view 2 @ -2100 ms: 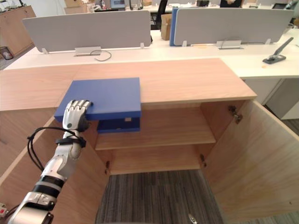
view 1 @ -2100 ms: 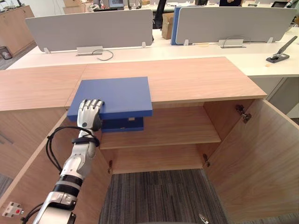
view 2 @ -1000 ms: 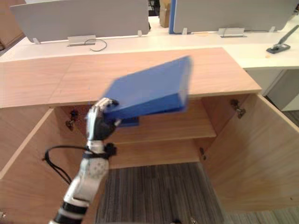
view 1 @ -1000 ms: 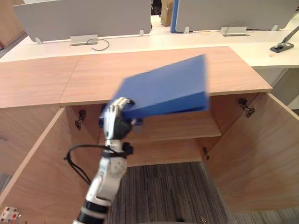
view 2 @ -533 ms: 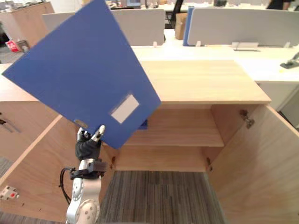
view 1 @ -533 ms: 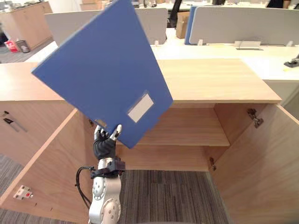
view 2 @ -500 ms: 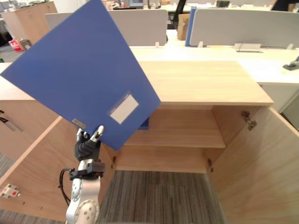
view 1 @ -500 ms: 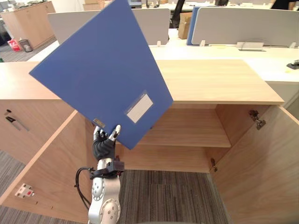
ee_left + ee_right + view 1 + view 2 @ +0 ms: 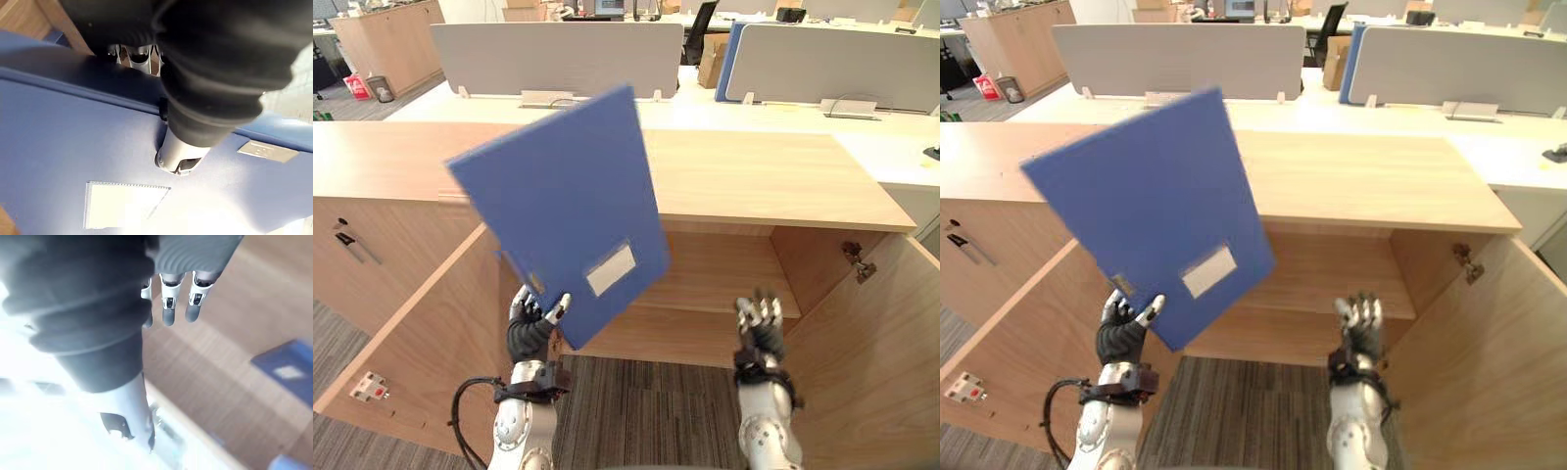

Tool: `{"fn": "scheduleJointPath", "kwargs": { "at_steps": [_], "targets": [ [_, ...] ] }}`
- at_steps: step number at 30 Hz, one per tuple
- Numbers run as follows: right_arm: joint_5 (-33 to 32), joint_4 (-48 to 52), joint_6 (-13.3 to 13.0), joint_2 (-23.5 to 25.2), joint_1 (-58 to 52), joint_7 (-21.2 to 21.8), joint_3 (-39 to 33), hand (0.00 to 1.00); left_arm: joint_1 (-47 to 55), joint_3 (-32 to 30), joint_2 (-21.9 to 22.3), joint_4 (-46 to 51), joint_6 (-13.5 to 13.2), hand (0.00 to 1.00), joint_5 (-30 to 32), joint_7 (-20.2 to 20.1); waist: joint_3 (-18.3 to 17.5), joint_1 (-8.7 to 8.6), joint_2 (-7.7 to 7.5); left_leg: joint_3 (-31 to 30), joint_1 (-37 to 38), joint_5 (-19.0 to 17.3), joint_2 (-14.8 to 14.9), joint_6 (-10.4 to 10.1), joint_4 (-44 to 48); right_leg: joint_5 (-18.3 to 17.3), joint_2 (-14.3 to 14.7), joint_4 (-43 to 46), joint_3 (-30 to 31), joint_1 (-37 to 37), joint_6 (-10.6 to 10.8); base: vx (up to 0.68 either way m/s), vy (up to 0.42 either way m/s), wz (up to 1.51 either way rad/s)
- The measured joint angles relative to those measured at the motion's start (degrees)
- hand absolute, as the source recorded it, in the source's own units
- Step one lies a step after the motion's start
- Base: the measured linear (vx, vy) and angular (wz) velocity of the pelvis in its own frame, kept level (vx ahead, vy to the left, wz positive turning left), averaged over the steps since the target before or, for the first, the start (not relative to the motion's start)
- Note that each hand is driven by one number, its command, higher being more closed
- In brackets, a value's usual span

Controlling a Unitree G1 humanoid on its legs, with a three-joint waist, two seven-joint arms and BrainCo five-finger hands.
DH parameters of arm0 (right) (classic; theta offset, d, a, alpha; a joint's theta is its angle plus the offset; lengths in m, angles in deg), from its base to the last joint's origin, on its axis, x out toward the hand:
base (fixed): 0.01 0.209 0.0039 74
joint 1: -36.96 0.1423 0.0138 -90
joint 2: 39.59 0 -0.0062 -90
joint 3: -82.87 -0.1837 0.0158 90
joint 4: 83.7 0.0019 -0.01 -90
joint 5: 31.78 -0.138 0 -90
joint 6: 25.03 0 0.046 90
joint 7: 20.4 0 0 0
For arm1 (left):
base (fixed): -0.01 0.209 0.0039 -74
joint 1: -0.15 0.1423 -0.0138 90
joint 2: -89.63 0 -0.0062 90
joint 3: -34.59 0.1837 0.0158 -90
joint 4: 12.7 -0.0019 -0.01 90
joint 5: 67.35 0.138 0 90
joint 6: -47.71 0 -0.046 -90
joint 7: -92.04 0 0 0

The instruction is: Walk over to the cabinet, pick up the folder, carry it to the office cabinet, place the folder inside the office cabinet, then close the office cabinet door

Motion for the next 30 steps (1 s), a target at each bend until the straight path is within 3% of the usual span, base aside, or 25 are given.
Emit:
{"fn": "scheduleJointPath", "kwargs": {
  "at_steps": [3,10,16,24,30],
  "targets": [
    [0.1,6.1,-1.0,-0.1,3.3,1.7,-1.3,0.00,-0.1,-0.7,-1.0,0.0,0.3,1.00,4.8,-1.0,0.1,-0.18,-0.10,-0.4,-0.2,0.0,0.0,0.0,0.0,0.0,0.2,-0.5,0.0,0.0,0.0,0.00,0.000,0.00],
    [0.3,7.9,-1.1,-3.6,13.2,6.0,-2.0,0.00,-2.0,-3.4,-2.1,0.0,0.3,1.00,10.2,-2.5,0.2,-0.49,-0.19,-0.8,-0.7,-0.2,-0.1,0.2,0.3,0.1,0.2,-0.6,0.0,-0.1,-0.1,0.00,0.003,0.00],
    [0.1,5.5,3.0,-8.1,17.7,10.9,1.1,0.00,-3.0,-3.8,-2.8,0.0,0.3,1.00,10.8,-5.0,1.0,-0.67,-0.50,-1.2,-1.0,-0.6,-0.1,0.4,1.2,0.1,0.2,-0.5,-0.1,-0.1,-0.1,-0.01,0.007,0.01],
    [-0.1,-5.4,8.4,-12.1,22.1,11.6,6.4,0.00,-3.2,-1.5,-4.2,1.1,0.3,1.00,9.5,-6.6,2.5,-0.87,-0.45,-1.4,-1.6,-1.2,-0.1,0.7,2.4,0.1,0.1,-0.4,0.0,-0.1,-0.1,-0.01,0.008,0.00],
    [-0.8,-12.7,9.4,-14.9,28.3,11.3,10.5,0.00,-3.3,0.8,-5.6,6.5,0.3,1.00,5.9,-6.6,2.8,-1.02,-0.42,-2.1,-1.8,-1.3,-0.2,0.8,2.6,0.1,0.1,-0.3,-0.1,-0.1,-0.1,0.00,0.000,0.00]
  ]
}}
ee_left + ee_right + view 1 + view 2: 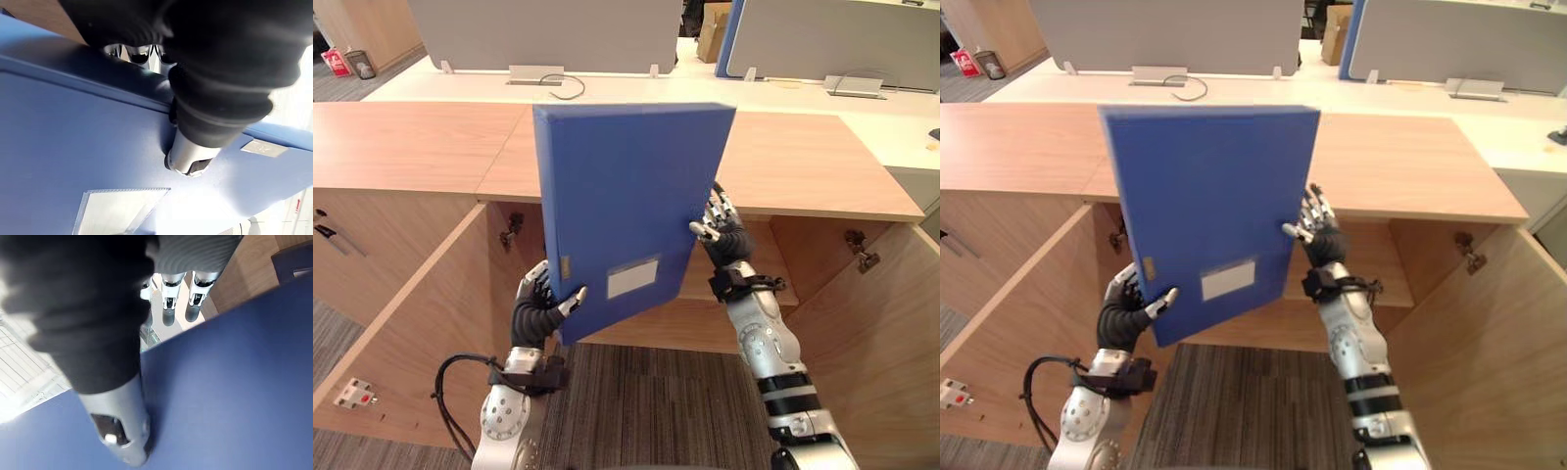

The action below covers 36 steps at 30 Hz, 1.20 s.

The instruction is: Walk over to the cabinet, pick up the folder, carry it to the office cabinet, place the folder inside the office cabinet, then close the office cabinet door

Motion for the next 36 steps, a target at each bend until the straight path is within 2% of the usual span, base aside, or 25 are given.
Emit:
{"fn": "scheduleJointPath", "kwargs": {
  "at_steps": [5,8,11,12,15,18,22,23,26,28,30,34,36],
  "targets": [
    [-1.5,-0.7,0.0,-2.8,4.2,0.1,3.4,0.00,0.0,0.0,-1.1,1.5,-0.1,1.00,-1.6,0.8,0.2,-0.04,0.01,-0.1,0.0,-0.2,0.0,0.1,0.5,0.0,-0.1,0.3,0.0,0.1,0.0,-0.02,0.020,0.01],
    [-1.5,-0.6,0.0,-7.9,8.5,1.5,8.5,0.00,-0.1,0.2,-1.5,1.5,-0.8,1.00,-2.1,1.3,0.2,-0.20,0.00,-0.2,0.0,-0.2,0.0,0.0,0.7,0.0,-0.2,0.6,0.0,0.1,0.0,-0.05,0.031,0.00],
    [-1.6,0.6,-0.1,-15.8,14.1,6.2,14.7,0.00,0.0,0.7,-2.9,1.6,-3.1,1.00,-2.5,1.3,0.2,-0.05,0.00,-0.3,-0.1,-0.2,0.0,-0.1,1.0,0.0,-0.2,0.6,0.0,0.1,0.0,-0.05,0.022,0.01],
    [-1.6,1.3,0.0,-19.3,16.5,7.8,17.3,1.00,0.0,0.7,-3.4,1.6,-4.3,1.00,-2.6,1.3,0.2,-0.05,0.00,-0.3,-0.2,-0.3,0.0,-0.1,1.1,0.0,-0.2,0.6,0.0,0.1,0.0,-0.04,0.027,0.00],
    [-4.9,2.7,-0.1,-27.1,22.8,10.8,22.4,1.00,0.1,1.5,-5.0,1.5,-5.9,1.00,-2.7,1.2,0.2,0.17,-0.01,-0.3,-0.3,-0.3,0.0,-0.2,1.2,0.0,-0.2,0.6,0.0,0.1,0.0,-0.02,0.018,0.00],
    [-7.4,4.9,0.0,-33.3,27.6,15.5,25.8,1.00,0.3,3.4,-7.0,0.2,-6.1,1.00,-2.7,1.2,0.2,0.67,0.01,-0.3,-0.3,-0.4,0.0,-0.3,1.2,0.0,-0.2,0.5,0.0,0.1,0.0,-0.01,0.022,-0.01],
    [-7.7,6.5,1.0,-36.6,30.5,20.3,27.9,1.00,0.3,5.2,-9.0,-2.5,-6.0,1.00,-2.5,1.0,0.1,1.40,0.02,-0.2,-0.4,-0.5,0.0,-0.3,1.2,0.1,-0.2,0.3,0.0,0.0,-0.1,0.00,0.000,0.00],
    [-7.7,6.5,1.2,-36.8,30.5,20.5,28.2,1.00,0.3,5.2,-9.2,-2.9,-6.0,0.00,-2.4,0.9,0.0,1.44,0.04,-0.2,-0.4,-0.5,0.0,-0.3,1.2,0.1,-0.2,0.2,0.0,0.0,-0.1,0.00,0.000,0.00],
    [-5.5,6.7,1.6,-37.3,30.5,21.2,28.9,1.00,0.3,6.1,-10.4,-5.9,-5.6,0.00,-0.8,-1.1,-0.3,1.80,0.21,-0.1,-0.5,-0.5,0.0,-0.3,1.2,0.3,-0.1,-0.1,0.0,0.0,-0.3,-0.01,0.011,0.00],
    [-2.4,8.2,1.6,-37.9,30.5,23.1,28.9,1.00,0.3,8.4,-11.8,-8.6,-3.9,0.00,1.6,-4.0,-0.6,1.85,0.51,0.0,-0.6,-0.5,0.0,-0.3,1.2,0.4,-0.1,-0.2,0.1,-0.1,-0.3,-0.01,0.019,-0.02],
    [1.1,10.8,1.9,-38.2,30.5,25.4,29.4,1.00,0.3,11.2,-13.1,-12.1,-2.1,0.00,5.4,-8.7,-1.0,1.69,0.77,0.3,-0.6,-0.5,0.0,-0.3,1.2,0.4,-0.1,-0.3,0.5,-0.2,-0.3,-0.01,0.031,-0.08],
    [3.7,12.8,2.3,-36.8,28.1,27.8,30.4,1.00,-1.2,12.5,-10.4,-21.3,0.3,0.00,6.8,-14.9,-1.7,1.53,1.30,1.9,-0.4,-0.5,0.0,-0.3,1.1,1.2,0.0,-0.7,2.1,-1.0,-0.4,-0.03,0.035,-0.19],
    [3.6,13.0,2.3,-34.9,26.1,27.7,30.2,1.00,-2.3,11.5,-8.6,-27.5,1.7,0.00,6.5,-15.5,-2.2,1.39,1.47,2.6,-0.4,-0.4,0.0,-0.3,1.0,1.5,0.0,-0.7,2.8,-1.5,-0.4,-0.07,0.051,-0.18]
  ]
}}
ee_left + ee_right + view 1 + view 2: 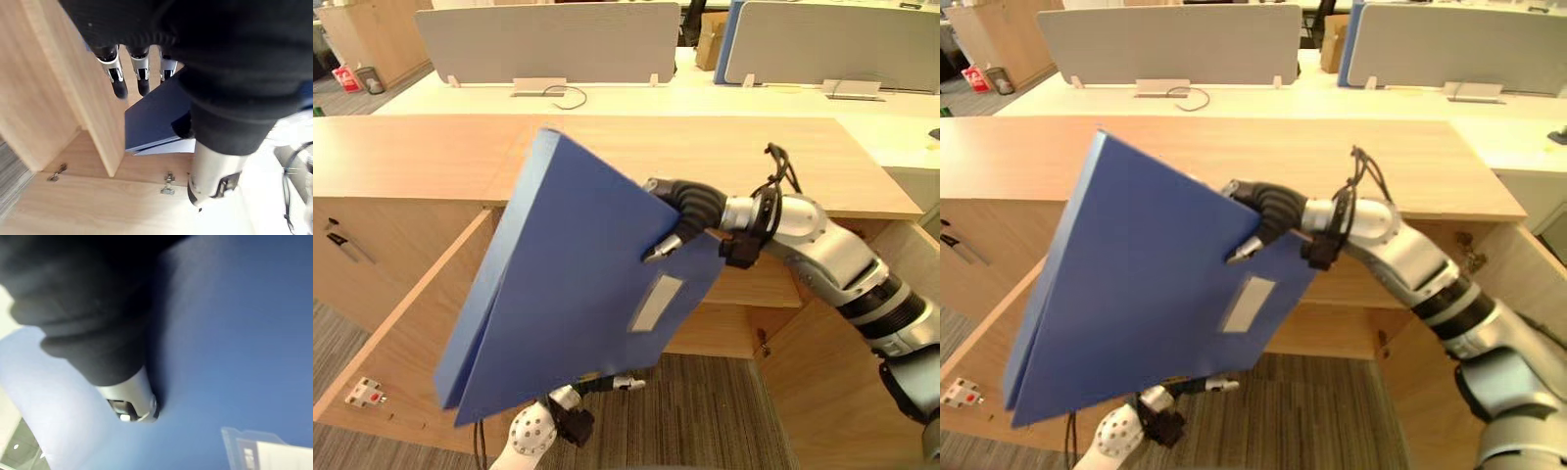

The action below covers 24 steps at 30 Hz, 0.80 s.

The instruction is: Walk over to the cabinet, pick up the folder, carry it to the office cabinet, place the folder inside the office cabinet, then close the office cabinet door

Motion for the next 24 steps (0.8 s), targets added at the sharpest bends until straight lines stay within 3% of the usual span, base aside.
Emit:
{"fn": "scheduleJointPath", "kwargs": {
  "at_steps": [6,11,13,16,18,19,20,21,22,23,24],
  "targets": [
    [3.3,3.3,0.0,2.5,-11.1,-0.3,-6.4,1.00,-3.6,-6.8,4.1,-27.6,5.3,0.00,-10.3,-0.7,-0.8,-0.81,-0.17,0.6,-0.8,0.0,0.3,0.0,0.2,0.3,0.3,-0.2,0.9,-1.2,-0.2,-0.04,0.025,-0.09],
    [21.5,2.9,-1.2,4.1,-21.6,-5.3,-16.5,1.00,-4.9,-20.4,6.3,-45.7,5.7,0.00,-7.5,3.1,-0.6,-1.63,-0.55,2.5,-0.8,-0.1,0.6,0.1,0.1,0.5,0.7,0.0,3.3,-2.7,-0.5,-0.02,0.025,-0.24],
    [31.5,-0.5,-2.3,5.1,-29.2,-7.1,-17.4,1.00,-6.5,-28.4,6.5,-54.0,5.8,0.00,-4.6,6.5,-0.1,-1.83,-0.71,3.5,-2.8,-3.4,2.1,0.1,5.6,0.2,1.6,0.7,4.7,-3.3,-0.8,-0.01,0.006,-0.29],
    [41.8,-6.7,-2.9,6.7,-36.9,-8.2,-17.3,1.00,-7.3,-33.6,6.4,-57.5,6.1,0.00,-1.8,10.0,2.7,-1.70,-0.27,2.3,-7.9,-7.5,4.7,1.5,19.3,-2.3,2.3,4.1,6.2,-4.3,-1.5,-0.05,-0.016,-0.29],
    [51.6,-14.4,-2.8,7.3,-43.5,-9.2,-17.4,1.00,-6.9,-35.4,7.5,-57.9,6.4,0.00,-1.7,11.9,5.8,-1.25,0.93,-2.2,-14.3,-6.6,5.6,4.7,35.4,-3.9,2.3,5.7,7.4,-4.1,-1.2,-0.11,0.007,-0.28],
    [53.9,-16.2,-2.4,7.8,-45.0,-9.5,-17.4,1.00,-6.8,-35.6,7.8,-58.1,6.6,0.00,-1.9,12.3,6.1,-1.22,1.18,-3.2,-15.4,-5.4,5.4,5.9,37.9,-3.9,2.2,5.3,7.9,-4.0,-1.2,-0.03,0.013,-0.43],
    [57.1,-18.6,-2.1,9.2,-47.3,-10.4,-18.0,1.00,-6.3,-35.9,8.5,-58.3,6.7,0.00,-2.4,12.8,6.8,-0.57,2.16,-5.2,-17.0,-2.8,5.6,5.5,40.5,-3.9,2.5,6.6,8.0,-3.7,-1.4,0.09,-0.004,-0.48],
    [59.3,-19.6,-1.8,12.0,-49.0,-12.3,-21.1,1.00,-6.2,-36.6,8.7,-58.4,6.5,0.00,-2.7,12.9,7.9,-0.68,1.98,-6.7,-19.4,-0.4,5.1,4.8,45.5,-7.0,1.8,11.4,8.3,-5.4,-2.4,0.09,0.017,-0.36],
    [60.1,-20.8,-1.6,14.1,-49.5,-13.1,-23.0,1.00,-6.2,-36.7,8.9,-58.1,6.4,0.00,-2.8,13.0,8.3,-0.76,1.77,-7.9,-20.6,-1.8,4.9,4.5,47.1,-7.8,1.8,11.4,8.5,-5.1,-2.3,0.08,0.040,-0.16],
    [60.3,-23.2,-1.0,16.6,-49.4,-14.3,-25.8,1.00,-6.0,-36.7,9.0,-58.2,6.5,0.00,-2.7,13.0,8.1,-0.61,1.45,-9.2,-20.8,-6.6,2.9,4.1,43.2,-7.9,1.1,10.3,9.1,-4.2,-2.3,0.03,0.060,-0.10],
    [60.3,-24.9,-1.0,17.7,-48.9,-14.5,-27.1,1.00,-5.9,-36.5,9.0,-58.2,6.5,0.00,-2.7,13.0,8.1,-0.33,1.42,-9.7,-21.0,-8.3,1.2,3.7,37.7,-7.9,0.5,9.7,9.5,-4.1,-2.3,0.07,0.075,-0.23]
  ]
}}
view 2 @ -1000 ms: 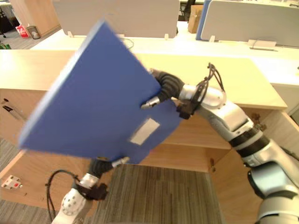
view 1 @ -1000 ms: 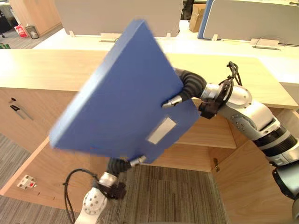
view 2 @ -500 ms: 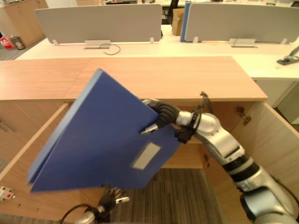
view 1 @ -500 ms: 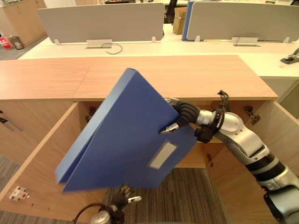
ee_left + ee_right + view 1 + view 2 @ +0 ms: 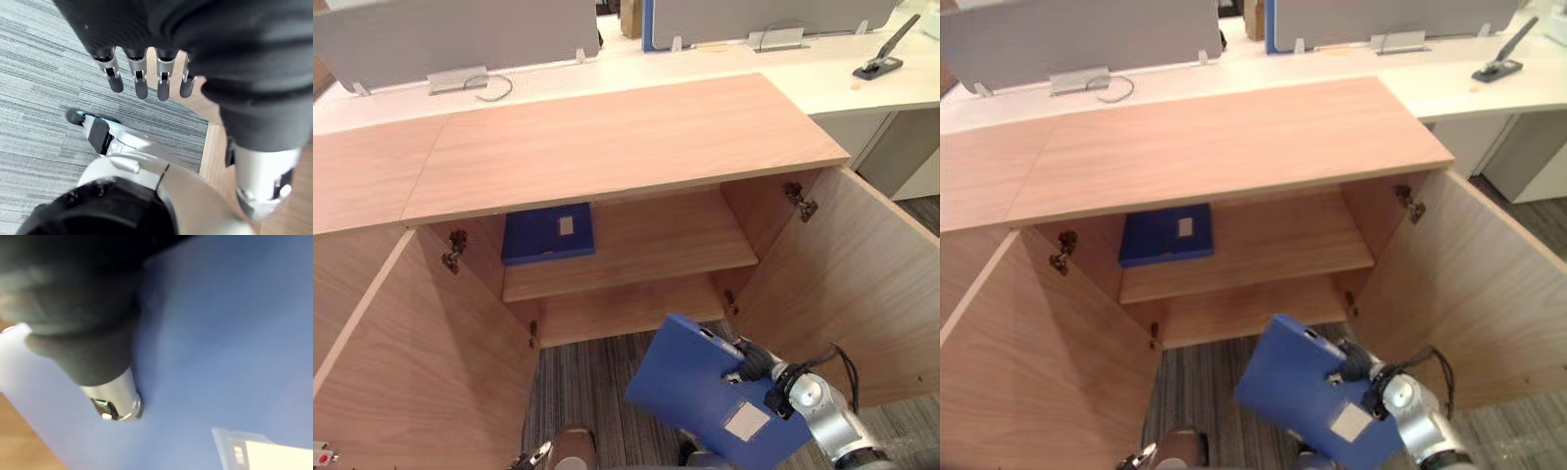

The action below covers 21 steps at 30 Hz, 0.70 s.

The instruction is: Walk over to the cabinet, pick up the folder, carry it to the office cabinet, place the folder inside the office cabinet, then close the office cabinet door

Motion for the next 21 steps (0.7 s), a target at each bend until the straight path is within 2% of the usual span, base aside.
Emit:
{"fn": "scheduleJointPath", "kwargs": {
  "at_steps": [1,2,3,5,6,7,8,9,10,11,12,13,14,15,16,17,18,19,20,21],
  "targets": [
    [0.0,-2.8,0.1,1.3,1.2,-1.1,0.1,1.00,0.1,0.3,0.0,0.0,0.0,0.00,0.0,0.0,0.0,0.23,-0.02,-0.6,0.0,-0.1,-1.4,-0.2,-9.3,0.0,-0.5,-0.8,0.5,0.0,0.0,0.06,0.085,-0.23],
    [0.0,-4.2,0.2,2.1,1.8,-1.9,0.1,1.00,0.1,0.4,0.0,0.0,0.0,0.00,0.0,0.1,0.0,0.31,-0.01,-0.8,0.1,0.5,-1.6,-0.7,-14.2,0.0,-0.5,-1.3,0.6,0.0,0.0,0.09,0.134,-0.26],
    [0.2,-6.5,0.4,3.8,2.6,-3.7,0.3,1.00,0.3,0.4,0.1,0.0,0.2,0.00,0.0,0.3,-0.1,0.54,0.06,-1.2,0.4,1.7,-1.6,-2.0,-22.6,0.0,-0.5,-2.2,0.6,0.1,0.3,0.12,0.174,-0.27],
    [0.6,-7.8,0.9,6.0,2.5,-6.0,1.3,1.00,0.7,0.4,0.1,0.0,0.3,0.00,0.3,1.0,-0.7,1.04,0.24,-1.3,1.6,7.1,-1.8,-3.6,-27.2,0.1,-0.5,-3.8,1.6,1.7,1.6,0.17,0.201,-0.29],
    [1.0,-7.8,0.9,7.3,2.0,-6.5,2.5,1.00,1.2,0.4,0.0,0.1,0.2,0.00,0.5,1.6,-1.9,1.26,-0.88,-1.0,2.2,10.6,-2.9,-3.3,-27.9,0.3,-1.1,-5.7,2.0,2.7,2.7,0.27,0.199,-0.13],
    [1.3,-8.0,0.8,8.7,1.8,-6.5,3.7,1.00,1.3,0.5,-0.9,0.0,0.2,0.00,1.1,2.2,-3.3,1.18,-2.33,-0.9,2.5,11.7,-4.6,-2.9,-27.9,0.1,-2.7,-6.5,2.0,3.6,3.2,0.30,0.185,-0.03],
    [1.6,-8.4,0.7,9.5,1.9,-6.5,4.1,1.00,1.2,0.6,-1.3,0.0,0.2,0.00,1.3,2.6,-3.9,1.16,-3.09,-0.6,2.6,11.3,-5.6,-2.4,-28.1,0.0,-3.8,-6.3,2.0,3.6,3.3,0.34,0.175,0.04],
    [1.8,-10.1,0.6,10.9,3.2,-6.5,5.2,1.00,0.6,0.9,-1.9,0.3,0.2,0.00,1.3,3.2,-5.0,1.32,-4.59,0.2,3.3,11.0,-7.2,-2.0,-28.6,0.1,-5.5,-5.6,2.2,3.6,4.0,0.36,0.159,-0.08],
    [1.8,-12.4,0.6,12.3,5.4,-6.5,5.8,1.00,0.1,1.0,-1.9,0.8,0.1,0.00,1.3,3.7,-5.5,2.06,-4.84,1.4,4.7,10.6,-8.2,-1.1,-29.3,0.2,-6.8,-4.7,2.6,3.4,4.1,0.35,0.154,-0.21],
    [1.8,-13.7,0.6,13.0,6.8,-6.5,6.1,1.00,0.0,1.1,-1.8,1.3,0.0,0.00,1.3,3.8,-5.6,2.46,-4.63,2.3,5.4,10.3,-8.4,-0.7,-29.4,0.2,-7.2,-3.6,2.7,3.0,4.1,0.33,0.164,-0.53],
    [1.5,-16.2,0.8,14.2,9.4,-6.4,7.4,1.00,-0.1,1.1,-1.2,1.8,-0.3,0.00,1.2,4.1,-6.2,3.65,-3.72,3.8,6.8,9.4,-8.8,0.1,-30.0,0.3,-7.9,-0.1,2.8,1.3,4.0,0.32,0.180,-0.68],
    [0.6,-18.8,1.1,15.1,11.4,-6.2,8.8,1.00,-0.1,1.5,0.0,2.7,-0.4,0.00,1.0,4.5,-6.4,4.35,-2.45,4.5,9.0,9.2,-9.0,0.3,-31.3,0.2,-8.7,7.0,2.0,-1.4,4.0,0.35,0.235,-0.64],
    [0.1,-19.6,1.2,15.5,12.0,-6.2,9.5,1.00,-0.1,1.7,0.1,2.8,-0.4,0.00,0.8,4.8,-6.3,4.39,-2.03,4.5,10.4,9.1,-9.0,0.4,-32.1,0.2,-9.3,12.1,1.0,-3.3,3.8,0.31,0.235,-0.25],
    [-0.3,-20.3,1.3,16.9,11.8,-6.1,10.0,1.00,-0.2,2.9,0.1,3.0,-0.5,0.00,0.7,5.2,-6.1,3.99,-1.54,4.4,13.6,8.8,-9.8,0.7,-33.4,0.7,-12.1,23.1,-2.4,-6.7,1.1,0.28,0.234,0.16],
    [-0.3,-20.3,1.4,18.2,11.7,-6.0,10.4,1.00,-0.2,3.7,0.0,3.3,-0.6,0.00,0.7,5.5,-5.4,3.22,-1.63,4.1,16.9,7.8,-10.6,2.2,-33.8,3.2,-15.7,31.5,-6.9,-8.0,-3.0,0.22,0.181,0.25],
    [-0.4,-20.2,1.5,18.7,11.8,-6.0,10.8,1.00,-0.3,4.0,0.0,3.2,-0.6,0.00,0.8,5.7,-5.3,2.96,-1.69,4.2,18.2,7.6,-10.9,2.6,-33.9,4.5,-17.3,34.5,-8.7,-8.3,-4.9,0.21,0.156,0.21],
    [-0.8,-20.1,1.6,19.3,12.2,-6.0,11.8,1.00,-0.7,4.3,-0.1,3.3,-0.6,0.00,1.2,5.9,-5.1,3.02,-1.83,4.2,19.9,7.2,-10.9,3.2,-34.2,4.7,-19.9,39.2,-11.3,-9.0,-5.5,0.15,0.096,0.09],
    [-1.0,-19.9,1.6,19.7,12.3,-6.0,12.0,1.00,-1.0,4.3,-0.1,3.4,-0.6,0.00,1.2,5.9,-4.9,3.09,-1.95,4.1,20.3,7.2,-10.9,3.2,-34.2,3.9,-20.5,40.9,-12.1,-9.9,-4.8,0.16,0.077,0.11],
    [-2.8,-19.2,1.7,20.2,12.4,-6.4,12.0,1.00,-1.8,4.5,0.0,3.4,-0.5,0.00,1.7,6.1,-4.5,3.10,-1.72,3.6,20.5,7.2,-9.9,3.2,-34.2,1.1,-20.3,42.2,-13.2,-11.6,-3.8,0.13,0.023,0.13],
    [-4.9,-18.2,1.8,20.4,12.4,-6.5,11.9,1.00,-2.4,4.7,0.0,3.4,-0.5,0.00,2.4,6.4,-3.9,3.00,-1.31,2.9,20.8,7.2,-8.8,3.2,-34.2,-0.6,-19.2,40.0,-13.4,-12.5,-3.0,0.12,-0.002,0.14]
  ]
}}
